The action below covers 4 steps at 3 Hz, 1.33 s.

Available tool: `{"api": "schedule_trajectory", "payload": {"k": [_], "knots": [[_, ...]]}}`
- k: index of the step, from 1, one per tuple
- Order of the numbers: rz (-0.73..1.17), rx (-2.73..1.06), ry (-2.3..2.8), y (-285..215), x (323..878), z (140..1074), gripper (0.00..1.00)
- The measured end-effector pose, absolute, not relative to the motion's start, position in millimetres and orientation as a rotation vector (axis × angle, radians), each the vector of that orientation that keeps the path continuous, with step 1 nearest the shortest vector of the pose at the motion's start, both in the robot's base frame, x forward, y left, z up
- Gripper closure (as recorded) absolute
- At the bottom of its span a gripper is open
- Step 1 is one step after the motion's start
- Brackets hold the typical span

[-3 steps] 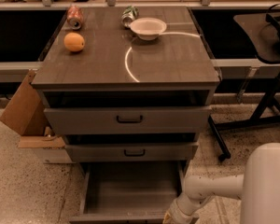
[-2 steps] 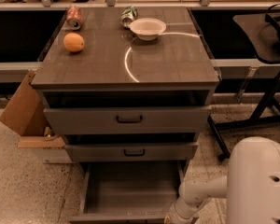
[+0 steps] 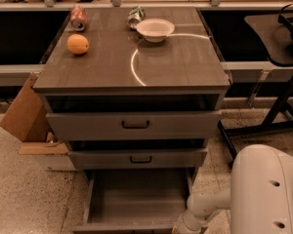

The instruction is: Close bottom drawer

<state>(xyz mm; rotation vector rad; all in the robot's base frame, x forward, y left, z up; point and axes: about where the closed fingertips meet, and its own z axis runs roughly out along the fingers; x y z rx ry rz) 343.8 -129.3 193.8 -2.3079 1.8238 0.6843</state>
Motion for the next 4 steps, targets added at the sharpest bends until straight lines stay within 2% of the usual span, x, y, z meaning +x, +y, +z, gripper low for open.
{"api": "schedule_trajectory", "payload": {"k": [4], "knots": [[0.624, -2.154, 1.855, -132.0, 388.7, 163.6, 1.0]]}}
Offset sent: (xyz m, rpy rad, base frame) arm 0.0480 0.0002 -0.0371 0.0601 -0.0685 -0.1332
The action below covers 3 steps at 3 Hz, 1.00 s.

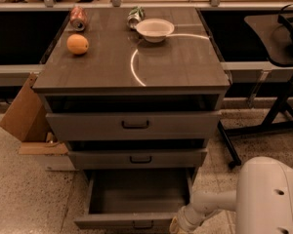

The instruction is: Close bottom drawer

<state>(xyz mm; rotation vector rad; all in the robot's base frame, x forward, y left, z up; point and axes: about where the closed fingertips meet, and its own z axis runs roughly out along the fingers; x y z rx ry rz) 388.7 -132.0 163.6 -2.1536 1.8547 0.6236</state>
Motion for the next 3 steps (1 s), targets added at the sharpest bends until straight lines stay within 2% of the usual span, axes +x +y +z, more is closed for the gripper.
{"api": "schedule_trajectory", "payload": {"k": [3], "knots": [[0.625, -2.092, 1.846, -131.7, 411.5, 158.6, 1.0]]}}
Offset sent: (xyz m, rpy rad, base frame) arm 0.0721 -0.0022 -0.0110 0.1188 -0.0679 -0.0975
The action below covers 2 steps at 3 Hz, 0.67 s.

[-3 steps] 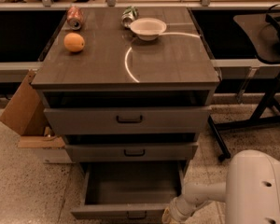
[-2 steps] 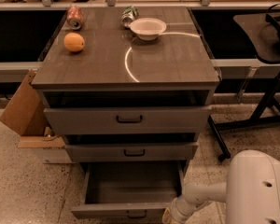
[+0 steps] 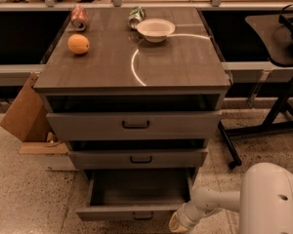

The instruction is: Close bottom drawer

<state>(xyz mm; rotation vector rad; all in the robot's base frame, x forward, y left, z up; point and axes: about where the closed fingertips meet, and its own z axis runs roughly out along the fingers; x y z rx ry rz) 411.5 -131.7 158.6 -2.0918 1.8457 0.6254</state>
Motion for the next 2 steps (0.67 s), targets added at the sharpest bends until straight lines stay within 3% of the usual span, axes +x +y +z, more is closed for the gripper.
{"api": "schedule_trajectory", "payload": {"k": [2], "knots": [[0.616, -2.043, 1.848, -130.7, 448.2, 155.1, 1.0]]}}
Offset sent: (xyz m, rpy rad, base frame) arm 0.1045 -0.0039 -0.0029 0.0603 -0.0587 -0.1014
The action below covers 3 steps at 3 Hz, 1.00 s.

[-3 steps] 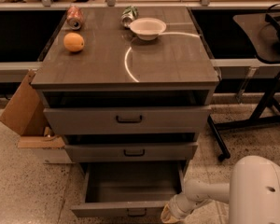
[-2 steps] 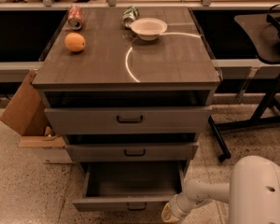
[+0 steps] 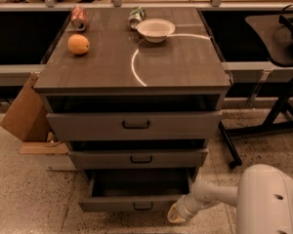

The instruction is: Close bottom drawer

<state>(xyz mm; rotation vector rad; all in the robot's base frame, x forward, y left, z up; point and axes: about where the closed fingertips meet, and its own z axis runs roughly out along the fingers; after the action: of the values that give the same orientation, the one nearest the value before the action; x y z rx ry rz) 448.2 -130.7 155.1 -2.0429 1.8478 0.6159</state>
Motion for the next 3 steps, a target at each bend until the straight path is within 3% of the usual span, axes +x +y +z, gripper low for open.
{"api": "schedule_trajectory", "payload": {"k": [3], "knots": [[0.548, -1.79, 1.985, -144.4, 517.5, 165.7, 1.0]]}}
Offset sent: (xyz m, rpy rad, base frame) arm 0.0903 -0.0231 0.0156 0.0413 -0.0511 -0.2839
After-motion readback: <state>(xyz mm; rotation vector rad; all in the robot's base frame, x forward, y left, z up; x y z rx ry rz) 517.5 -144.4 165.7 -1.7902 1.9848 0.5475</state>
